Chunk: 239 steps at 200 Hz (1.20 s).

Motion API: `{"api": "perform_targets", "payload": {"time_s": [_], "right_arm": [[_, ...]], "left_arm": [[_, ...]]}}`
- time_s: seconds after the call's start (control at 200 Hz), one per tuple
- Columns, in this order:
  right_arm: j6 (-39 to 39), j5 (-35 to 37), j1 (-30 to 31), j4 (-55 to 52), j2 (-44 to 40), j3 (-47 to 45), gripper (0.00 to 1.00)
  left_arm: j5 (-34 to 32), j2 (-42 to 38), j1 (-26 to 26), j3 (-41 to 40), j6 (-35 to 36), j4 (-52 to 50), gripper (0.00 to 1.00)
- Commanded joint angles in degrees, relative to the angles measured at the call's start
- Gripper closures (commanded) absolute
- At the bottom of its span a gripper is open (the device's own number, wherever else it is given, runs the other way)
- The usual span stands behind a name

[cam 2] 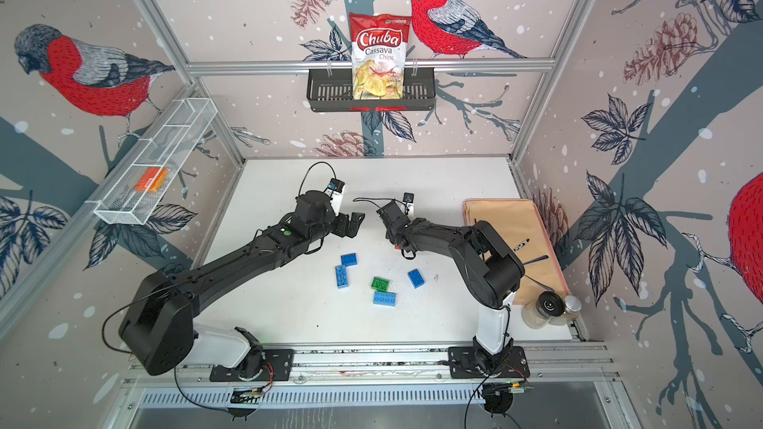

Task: Assemble a rectangle with lego
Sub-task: Assemble the lego brick with the lego brick.

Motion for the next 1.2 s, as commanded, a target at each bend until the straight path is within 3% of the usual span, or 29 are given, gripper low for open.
{"api": "perform_targets", "payload": {"time_s": [0.0, 0.765, 1.191], "right_arm": [[0.7, -2.1, -0.1, -3.4, 0.8, -0.9, 1.00], [1.6, -1.2, -0.1, -3.2, 2.9, -2.1, 1.00], [0.4, -1.3, -0.1, -4.1, -0.4, -0.8, 0.66]], "left_arm": [[-0.4, -0.1, 0.2, 0.0, 0.3, -0.1, 0.04], [-0.6, -0.4, 0.5, -0.1, 0.4, -0.1, 0.04], [-0.7, -0.4, 0.6, -0.1, 0.5, -0.1, 0.04]]}}
